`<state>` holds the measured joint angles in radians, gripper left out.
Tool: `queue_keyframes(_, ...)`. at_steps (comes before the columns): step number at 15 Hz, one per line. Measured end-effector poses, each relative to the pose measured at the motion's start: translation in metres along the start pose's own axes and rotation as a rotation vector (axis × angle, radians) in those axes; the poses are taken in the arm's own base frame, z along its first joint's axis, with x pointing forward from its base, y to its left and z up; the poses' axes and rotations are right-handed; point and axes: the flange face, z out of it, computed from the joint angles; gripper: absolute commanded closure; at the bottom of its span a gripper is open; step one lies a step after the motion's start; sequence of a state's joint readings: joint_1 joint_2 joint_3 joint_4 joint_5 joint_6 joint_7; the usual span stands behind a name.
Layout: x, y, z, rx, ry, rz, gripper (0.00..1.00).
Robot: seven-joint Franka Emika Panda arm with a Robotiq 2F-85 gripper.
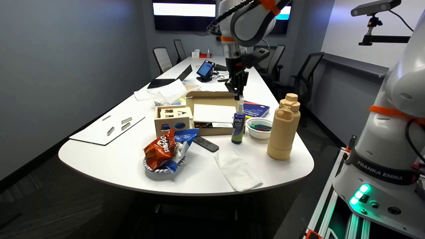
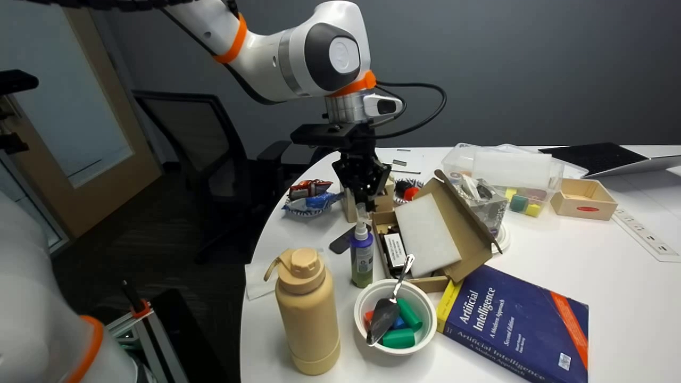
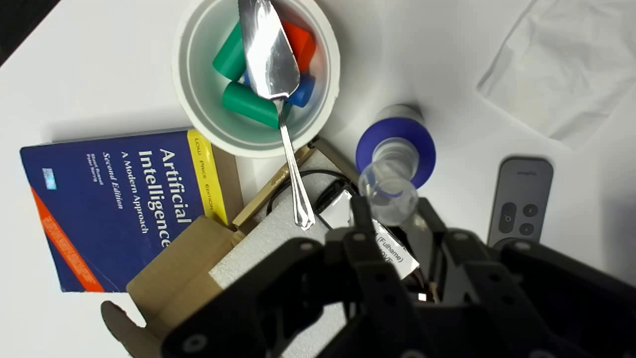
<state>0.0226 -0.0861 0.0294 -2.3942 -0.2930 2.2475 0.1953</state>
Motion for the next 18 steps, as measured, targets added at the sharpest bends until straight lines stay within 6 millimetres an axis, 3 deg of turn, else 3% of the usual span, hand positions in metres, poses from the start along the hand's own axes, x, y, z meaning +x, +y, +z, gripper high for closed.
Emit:
queue_keyframes(7,0.0,-0.001,0.0,0.016,-0.003,0.013,0.94)
queue_keyframes(14,0.0,-0.003,0.022,0.056,-0.054,0.045,0.94)
queue_keyframes(15,0.001,-0.002,0.024,0.062,-0.058,0.051,0.5)
queue_keyframes(16,0.001,-0.002,0.025,0.067,-0.06,0.057,0.49)
queue_keyframes(18,0.001,0.0,0.026,0.075,-0.063,0.067,0.36)
